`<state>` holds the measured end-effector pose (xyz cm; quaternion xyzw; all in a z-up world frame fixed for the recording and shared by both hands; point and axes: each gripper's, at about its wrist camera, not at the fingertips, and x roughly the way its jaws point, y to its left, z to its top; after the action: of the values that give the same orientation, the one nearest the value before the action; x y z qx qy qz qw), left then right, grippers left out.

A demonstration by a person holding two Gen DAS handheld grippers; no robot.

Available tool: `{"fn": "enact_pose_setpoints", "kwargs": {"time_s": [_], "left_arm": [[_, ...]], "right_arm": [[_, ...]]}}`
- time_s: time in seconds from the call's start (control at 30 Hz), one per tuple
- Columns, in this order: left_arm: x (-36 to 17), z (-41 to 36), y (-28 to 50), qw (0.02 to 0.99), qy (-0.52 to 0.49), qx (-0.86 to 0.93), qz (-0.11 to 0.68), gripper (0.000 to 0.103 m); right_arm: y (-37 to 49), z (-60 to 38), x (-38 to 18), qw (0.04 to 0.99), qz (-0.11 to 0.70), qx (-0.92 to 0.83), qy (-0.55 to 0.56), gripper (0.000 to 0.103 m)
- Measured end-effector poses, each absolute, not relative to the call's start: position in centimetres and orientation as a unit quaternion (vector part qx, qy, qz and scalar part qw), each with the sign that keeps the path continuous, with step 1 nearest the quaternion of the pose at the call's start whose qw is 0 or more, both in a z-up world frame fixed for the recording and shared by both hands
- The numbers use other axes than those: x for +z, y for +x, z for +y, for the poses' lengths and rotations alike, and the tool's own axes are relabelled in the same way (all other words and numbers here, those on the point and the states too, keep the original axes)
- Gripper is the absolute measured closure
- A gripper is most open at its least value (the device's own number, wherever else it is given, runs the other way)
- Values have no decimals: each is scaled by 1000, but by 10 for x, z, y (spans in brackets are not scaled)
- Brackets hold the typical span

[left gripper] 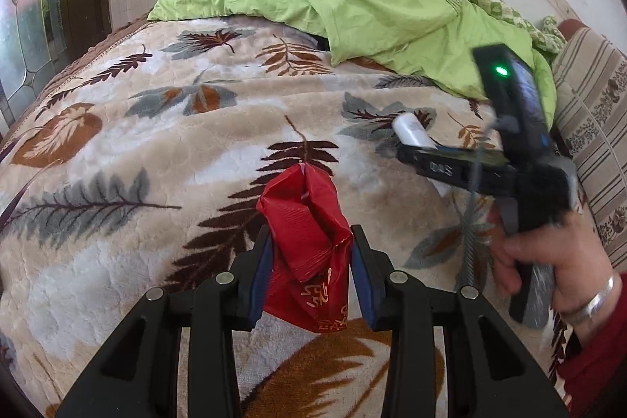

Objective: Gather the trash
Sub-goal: 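Grasp the white bottle with the right gripper while the left holds the wrapper, then hold the red wrapper and white bottle in both grippers above the bed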

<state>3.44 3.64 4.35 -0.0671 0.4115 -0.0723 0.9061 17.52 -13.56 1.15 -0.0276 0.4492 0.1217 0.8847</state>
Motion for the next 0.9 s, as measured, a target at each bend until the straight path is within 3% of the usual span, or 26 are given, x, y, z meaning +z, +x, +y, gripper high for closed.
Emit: {"fn": "enact_pose_setpoints", "kwargs": {"time_s": [0.33,0.57,0.9], "left_arm": [[58,15,0,919,-37,-83,384,67],[80,1,-55,926,-4,-101,365,67],[76,12,-115,936,20,-79,342,67]], "right_arm": [[34,-170,43,904,421,42,53,72],[-56,-175,72,923,381,14,51,72],[-119,-152,65,920,388,34,41,72]]}}
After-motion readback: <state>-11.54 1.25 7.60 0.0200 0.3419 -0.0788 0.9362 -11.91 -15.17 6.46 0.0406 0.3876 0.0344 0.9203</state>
